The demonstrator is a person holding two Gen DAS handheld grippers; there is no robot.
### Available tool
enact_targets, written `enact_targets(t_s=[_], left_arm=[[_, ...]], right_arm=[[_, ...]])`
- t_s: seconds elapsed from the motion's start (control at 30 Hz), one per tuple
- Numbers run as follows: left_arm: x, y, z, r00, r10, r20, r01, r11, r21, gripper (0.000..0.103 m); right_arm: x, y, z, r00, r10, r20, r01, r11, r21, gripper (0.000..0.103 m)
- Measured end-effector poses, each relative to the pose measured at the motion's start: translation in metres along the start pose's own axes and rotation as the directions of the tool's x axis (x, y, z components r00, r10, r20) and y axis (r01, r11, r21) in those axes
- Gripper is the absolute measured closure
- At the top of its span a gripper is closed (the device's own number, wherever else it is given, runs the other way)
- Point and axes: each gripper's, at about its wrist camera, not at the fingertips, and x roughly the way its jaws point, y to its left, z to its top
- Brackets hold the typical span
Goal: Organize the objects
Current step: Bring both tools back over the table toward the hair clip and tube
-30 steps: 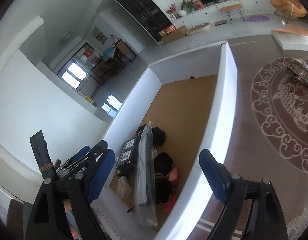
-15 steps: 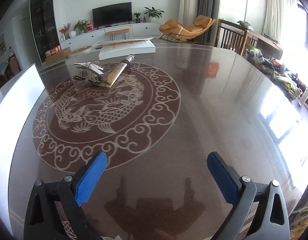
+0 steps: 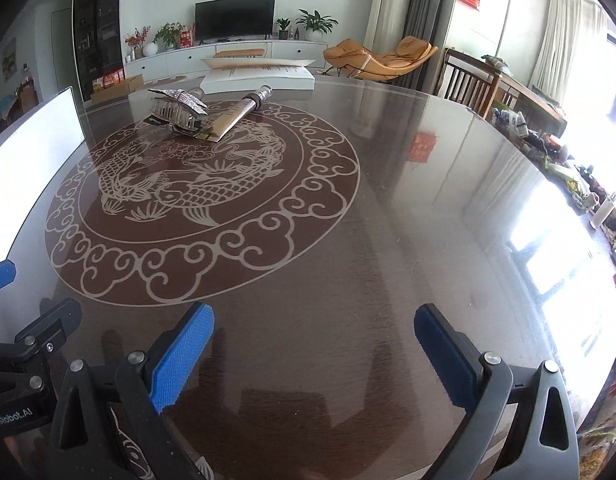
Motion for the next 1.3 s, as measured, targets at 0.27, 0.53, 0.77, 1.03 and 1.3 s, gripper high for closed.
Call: enact_targets(t_s=[0.27,0.53,0.77,1.03,1.3], left_arm=[[0.020,0.014,-0.001,0.998,-0.041,-0.055,0.038,0.998,-0.057,0.000],[0.029,0.019,0.010,0.998,-0.025,-0.061,0.021,0.997,-0.075,0.000],[0.041,0.022,0.025,0.998,-0.023,-0.057,0.018,0.996,-0.089,0.000],[0.061,0.023,0.052,0.997,0.010,-0.079,-0.021,0.989,-0.146,0.000],[0.084,0.027,0.098,0.990,-0.140,-0.025,0.126,0.947,-0.294,0.000]], right_arm=[[0.004,0.003,-0.002,1.000,-0.014,-0.019,0.013,1.000,-0.013,0.002],[0.009,0.000,-0.004,0.999,0.016,-0.043,-0.016,1.000,0.002,0.002],[0.014,-0.012,-0.004,0.994,0.080,-0.078,-0.074,0.995,0.071,0.000],[0.014,-0.013,-0.005,0.994,0.079,-0.079,-0.073,0.994,0.078,0.000],[0.014,-0.013,-0.005,0.994,0.079,-0.079,-0.073,0.994,0.078,0.000]])
